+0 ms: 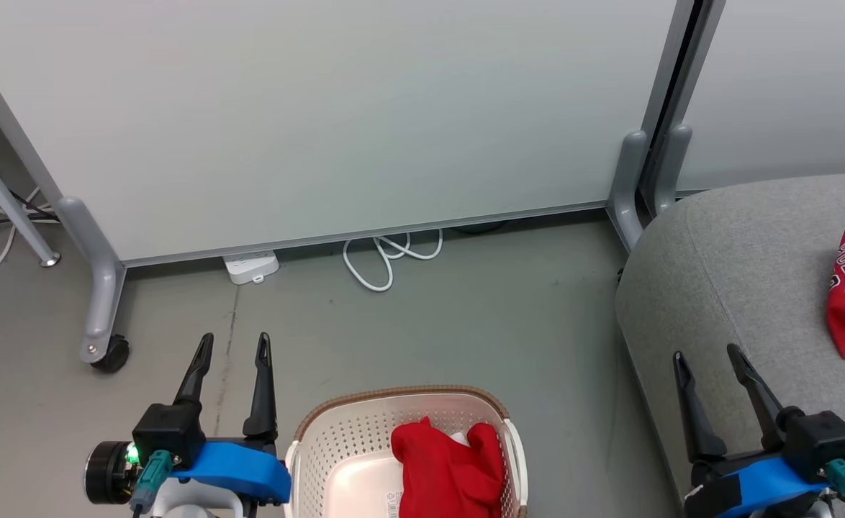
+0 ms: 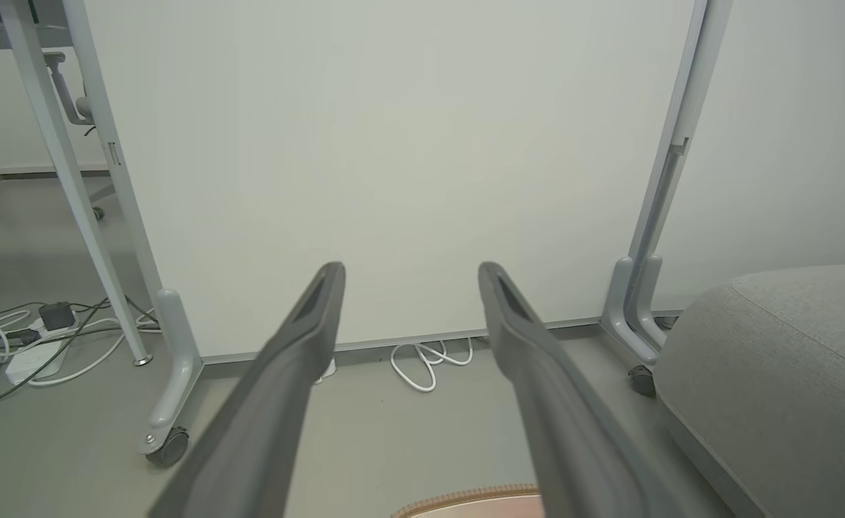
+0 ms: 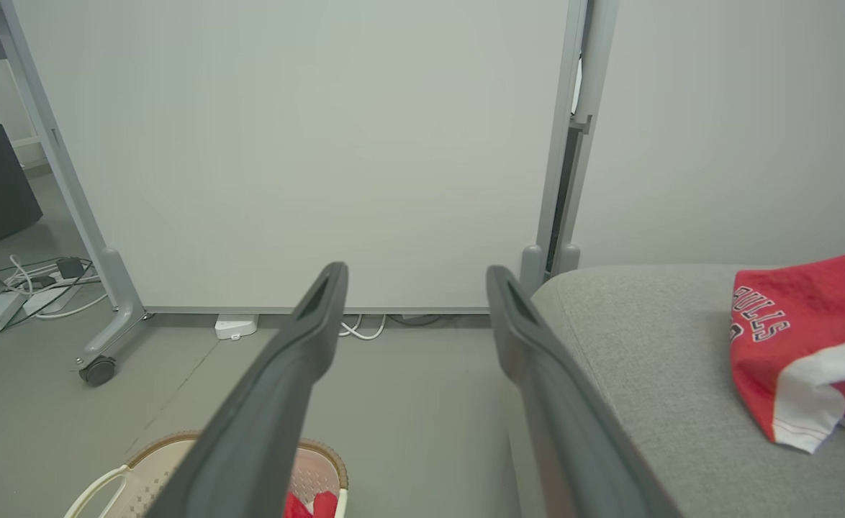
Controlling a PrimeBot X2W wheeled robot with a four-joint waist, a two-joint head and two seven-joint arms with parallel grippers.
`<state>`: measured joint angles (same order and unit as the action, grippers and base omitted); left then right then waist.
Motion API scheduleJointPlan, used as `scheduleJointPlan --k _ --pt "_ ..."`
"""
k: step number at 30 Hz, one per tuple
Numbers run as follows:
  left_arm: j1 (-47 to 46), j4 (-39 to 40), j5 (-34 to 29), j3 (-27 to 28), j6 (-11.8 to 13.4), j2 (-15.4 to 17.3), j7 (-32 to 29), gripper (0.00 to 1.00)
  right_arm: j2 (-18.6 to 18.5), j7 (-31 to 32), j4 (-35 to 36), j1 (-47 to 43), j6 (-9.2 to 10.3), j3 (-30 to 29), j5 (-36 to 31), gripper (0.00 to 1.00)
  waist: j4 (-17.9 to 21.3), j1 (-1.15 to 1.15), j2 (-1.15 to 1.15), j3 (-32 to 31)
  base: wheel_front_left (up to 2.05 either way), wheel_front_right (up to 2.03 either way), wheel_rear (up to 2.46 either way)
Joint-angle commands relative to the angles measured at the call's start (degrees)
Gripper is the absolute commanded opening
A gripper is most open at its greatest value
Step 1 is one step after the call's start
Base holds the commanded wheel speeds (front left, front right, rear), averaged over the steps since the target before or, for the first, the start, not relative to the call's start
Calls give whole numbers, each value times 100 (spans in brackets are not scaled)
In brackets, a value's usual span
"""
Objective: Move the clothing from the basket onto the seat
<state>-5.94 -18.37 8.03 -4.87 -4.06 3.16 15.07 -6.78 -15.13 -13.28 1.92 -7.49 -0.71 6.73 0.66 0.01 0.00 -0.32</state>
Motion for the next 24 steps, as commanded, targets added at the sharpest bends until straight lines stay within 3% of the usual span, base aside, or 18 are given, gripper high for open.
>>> scheduleJointPlan --k 1,15,24 --pt "27 -8 -29 19 -25 -15 15 100 29 -4 -17 -101 -1 -6 43 100 -2 -1 0 -6 0 0 0" --pt "3 -93 -38 64 -85 -30 14 100 44 -4 -67 -76 -1 13 66 100 -28 -1 0 17 0 0 0" --pt "-329 -339 -3 -353 -161 -29 15 100 -2 -4 2 169 -1 145 76 100 165 -1 0 254 0 0 0"
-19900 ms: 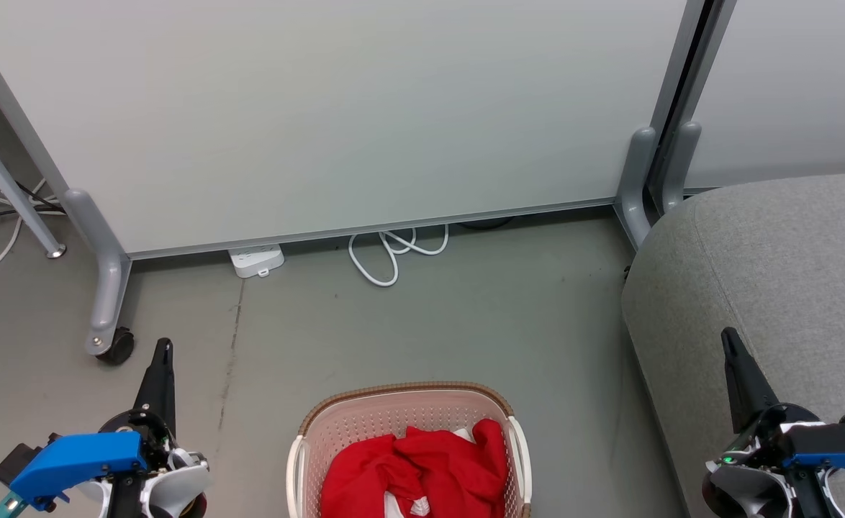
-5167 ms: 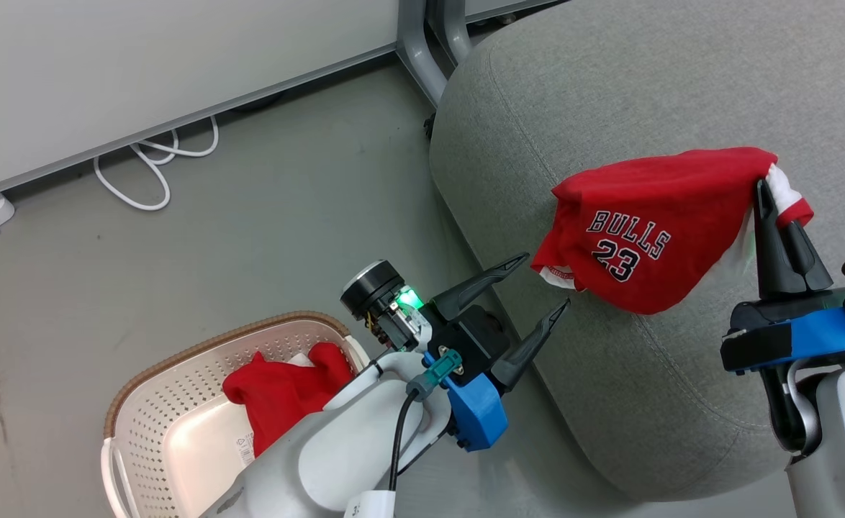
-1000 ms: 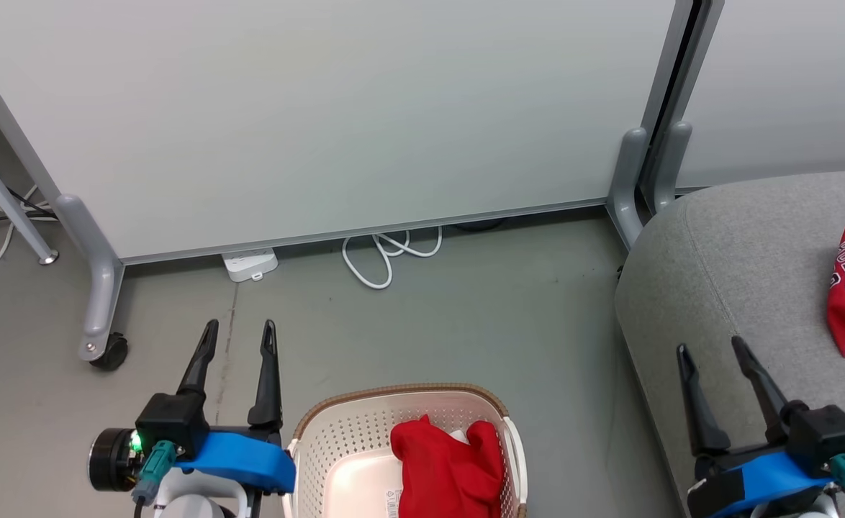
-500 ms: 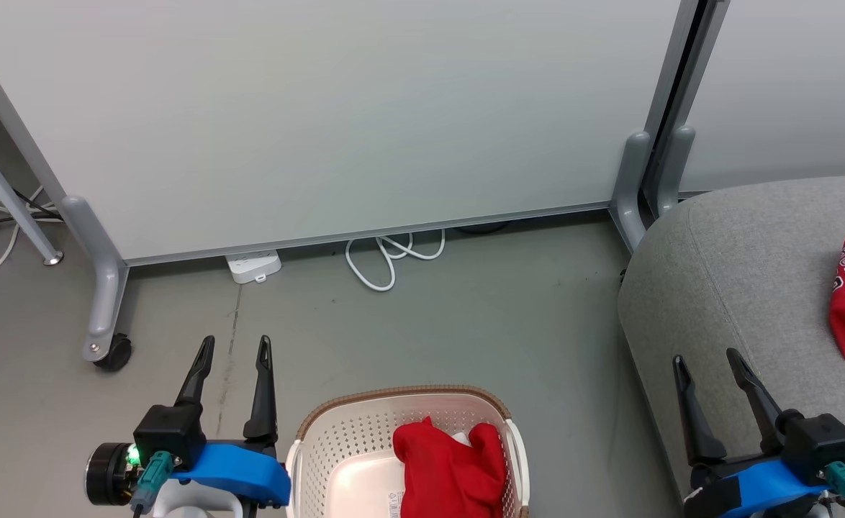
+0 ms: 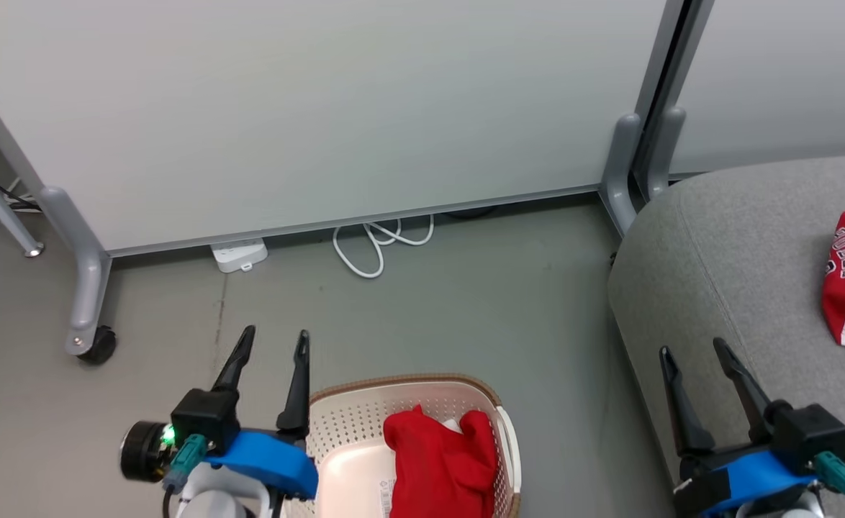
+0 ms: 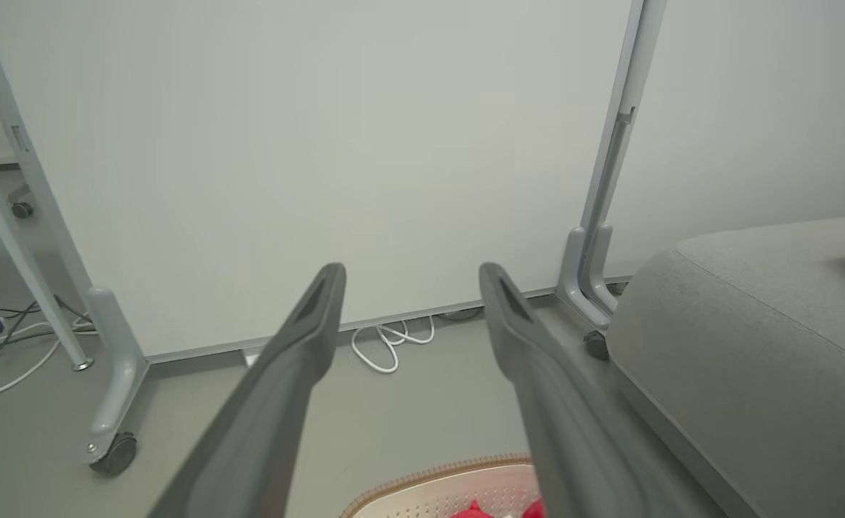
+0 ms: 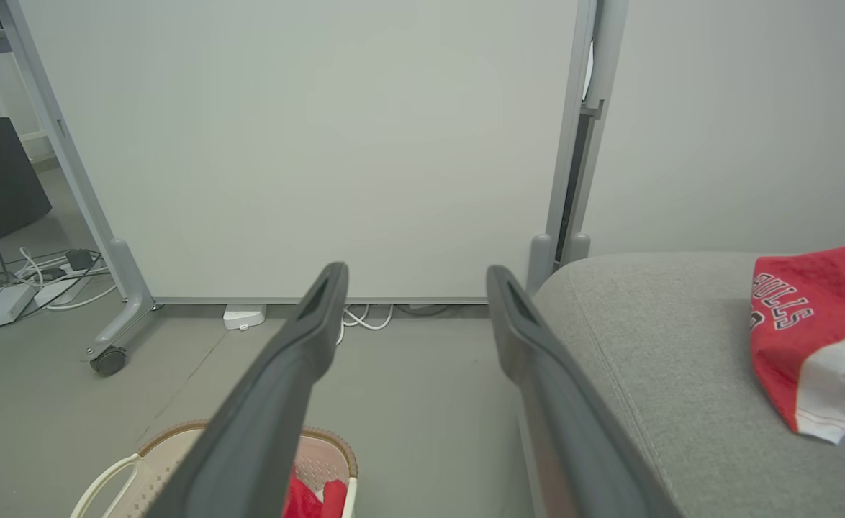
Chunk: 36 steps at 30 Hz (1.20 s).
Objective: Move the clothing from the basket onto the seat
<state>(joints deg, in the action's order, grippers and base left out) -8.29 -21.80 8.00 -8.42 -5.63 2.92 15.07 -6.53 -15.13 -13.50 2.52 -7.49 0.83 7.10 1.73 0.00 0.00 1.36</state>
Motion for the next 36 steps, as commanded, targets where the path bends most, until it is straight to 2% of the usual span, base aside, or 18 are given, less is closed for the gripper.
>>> scheduleJointPlan --k 1,8,13,24,27,36 --pt "-194 -66 15 -76 -24 -2 15 100 -41 -4 63 187 -1 13 39 100 106 0 0 179 0 0 0" --pt "-1098 -820 61 -601 -121 -2 14 100 -118 -4 325 795 -1 193 67 100 514 0 0 1051 0 0 0" --pt "-1814 -1706 -18 -928 -166 1 14 100 -127 -4 474 1305 -1 276 74 100 800 0 0 1699 0 0 0" --pt "-3205 -3781 258 -1738 -198 51 -57 100 -42 -4 686 2000 -1 294 91 100 1150 0 0 2913 0 0 0" --pt "-3424 -4031 362 -1891 -195 89 -80 100 -15 -4 722 2123 -1 314 96 100 1213 0 0 3142 0 0 0" --pt "-4090 -4808 894 -2435 -184 172 -798 100 80 -4 855 2486 -1 316 119 100 1408 0 0 4016 0 0 0"
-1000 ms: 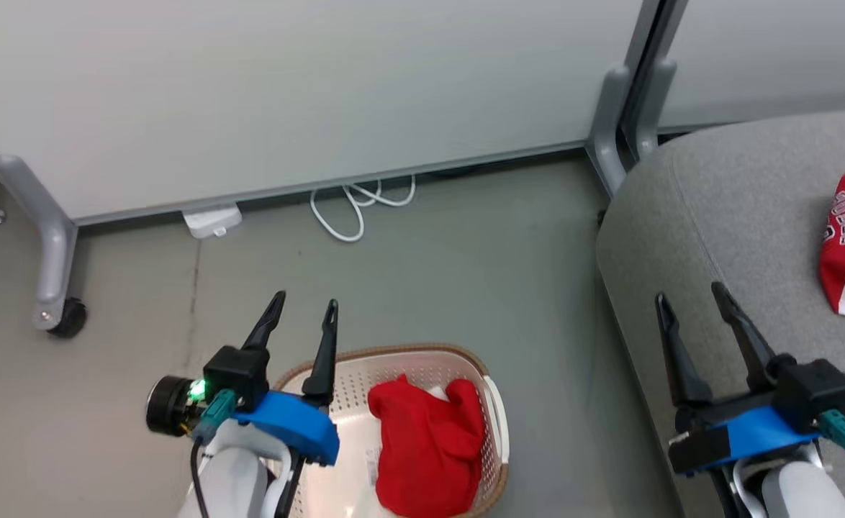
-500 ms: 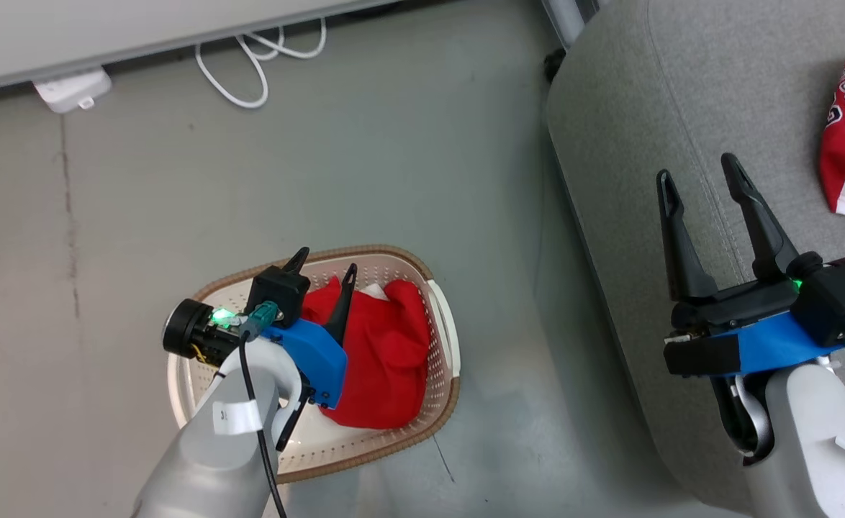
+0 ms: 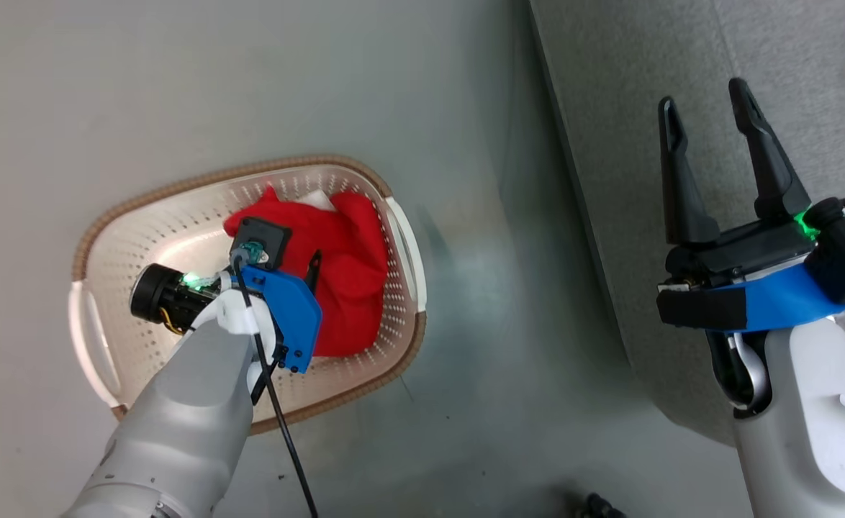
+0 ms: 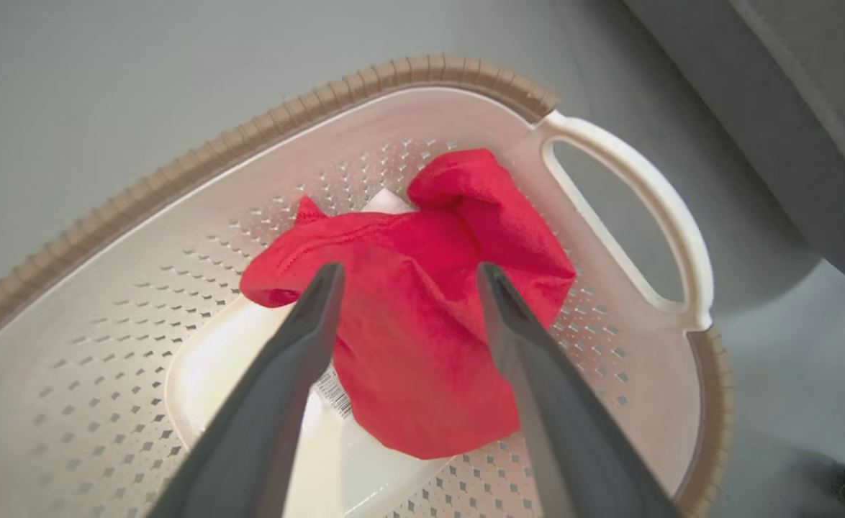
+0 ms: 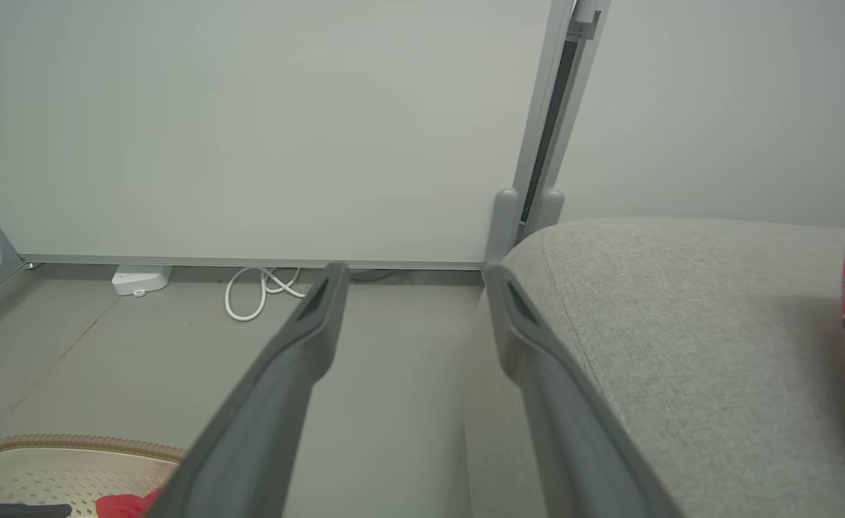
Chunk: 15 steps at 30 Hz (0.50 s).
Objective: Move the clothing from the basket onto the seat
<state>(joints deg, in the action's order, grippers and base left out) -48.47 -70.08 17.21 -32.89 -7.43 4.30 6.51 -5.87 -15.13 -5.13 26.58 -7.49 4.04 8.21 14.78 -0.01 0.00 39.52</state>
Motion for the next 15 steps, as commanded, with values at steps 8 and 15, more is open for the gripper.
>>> scheduleJointPlan --k 8,15 --pt "-393 -47 496 -351 -4 137 -444 100 91 -4 119 268 -1 19 33 100 221 1 0 761 0 0 0" --pt "-729 -131 833 -449 -3 293 -675 100 145 -4 197 366 -1 22 57 100 340 1 0 1231 0 0 0"
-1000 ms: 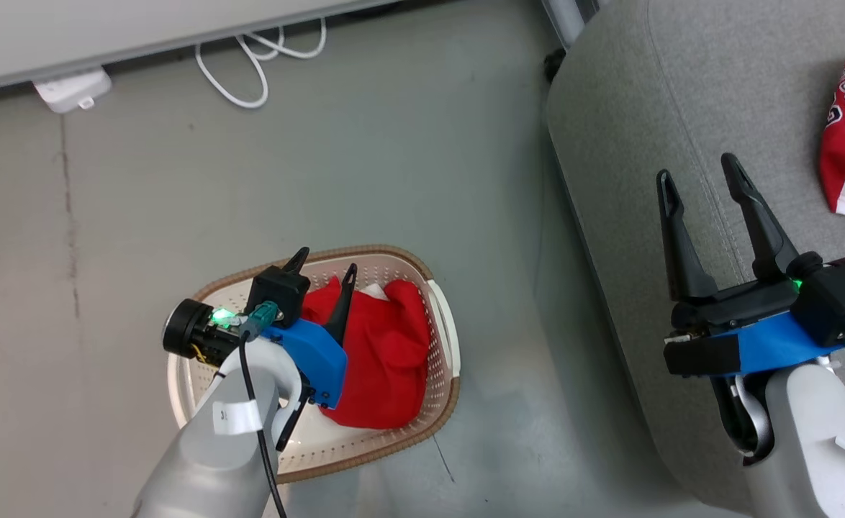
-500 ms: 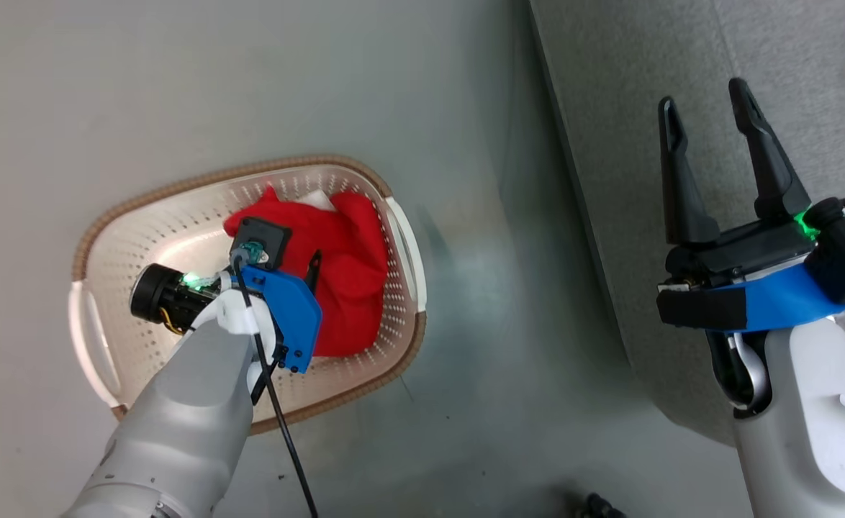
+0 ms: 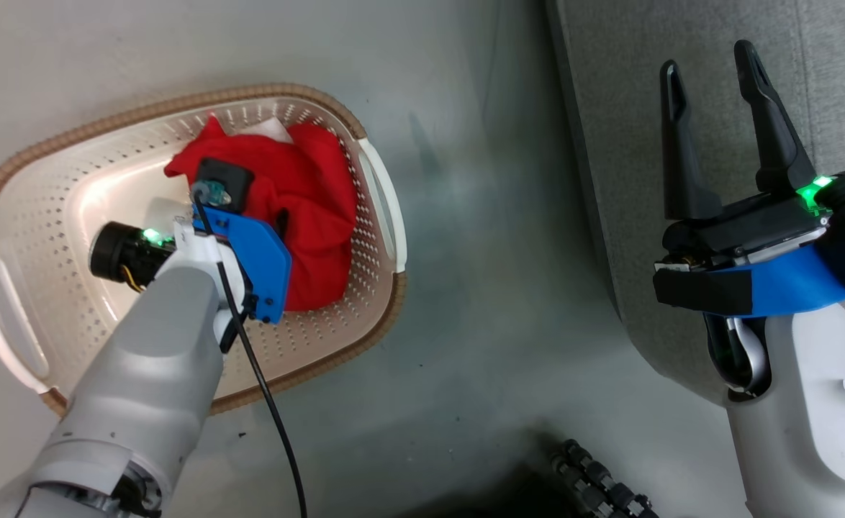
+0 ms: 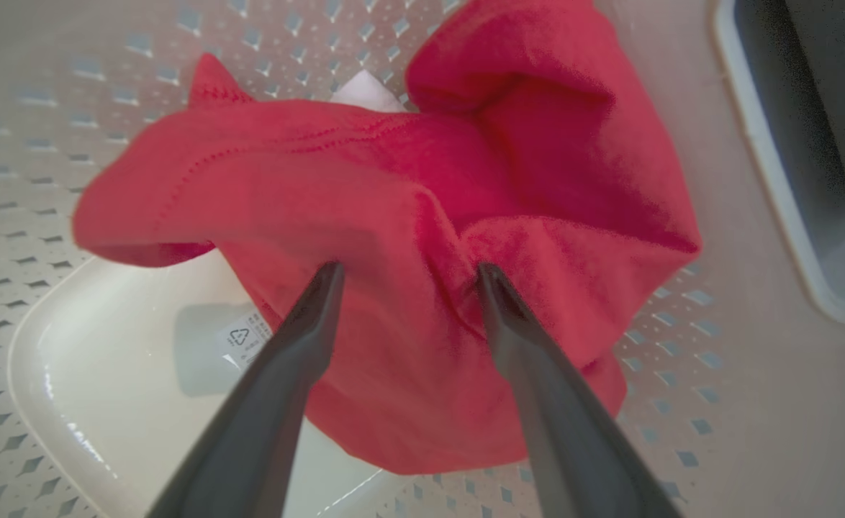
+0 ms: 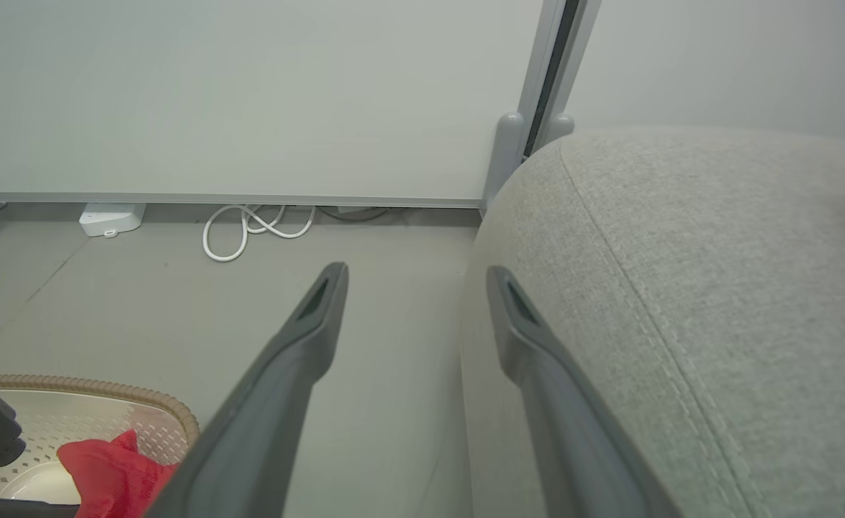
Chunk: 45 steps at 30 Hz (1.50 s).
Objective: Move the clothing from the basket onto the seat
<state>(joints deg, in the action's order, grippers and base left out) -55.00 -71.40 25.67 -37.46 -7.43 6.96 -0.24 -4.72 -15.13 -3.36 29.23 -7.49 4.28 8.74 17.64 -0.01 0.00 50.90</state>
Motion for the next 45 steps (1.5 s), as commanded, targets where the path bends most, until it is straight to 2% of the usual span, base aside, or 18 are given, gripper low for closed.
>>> scheduleJointPlan --k 1,6,16,24,30,31,32,33,45 --pt "-126 -6 17 -3 -4 45 -4 100 39 -4 35 113 -1 -4 7 100 72 1 0 157 0 0 0" --pt "-337 -118 23 -88 4 153 -117 100 67 -4 70 141 -1 -27 28 100 128 1 0 413 0 0 0" --pt "-590 -228 -352 -512 406 305 -721 100 112 -4 143 268 -1 -63 15 100 133 1 0 777 0 0 0" --pt "-593 -252 -501 -729 558 491 -1075 100 132 -3 162 328 -1 -79 -16 100 137 1 0 958 0 0 0" --pt "-614 -266 -489 -787 641 499 -1146 100 140 -3 153 355 -1 -132 -65 100 86 1 0 1020 0 0 0" --pt "-613 -267 -480 -794 648 495 -1163 47 142 -3 144 371 -1 -134 -68 100 75 1 0 1020 0 0 0" --pt "-607 -270 -476 -806 650 492 -1180 16 144 -3 140 387 -1 -130 -68 100 67 1 0 1017 0 0 0" --pt "-600 -271 -473 -819 645 487 -1201 0 142 -3 140 393 -1 -123 -77 100 61 1 0 1012 0 0 0" --pt "-530 -250 -284 -766 567 307 -1070 0 85 -3 101 375 -1 -182 -114 100 -51 1 0 759 0 0 0"
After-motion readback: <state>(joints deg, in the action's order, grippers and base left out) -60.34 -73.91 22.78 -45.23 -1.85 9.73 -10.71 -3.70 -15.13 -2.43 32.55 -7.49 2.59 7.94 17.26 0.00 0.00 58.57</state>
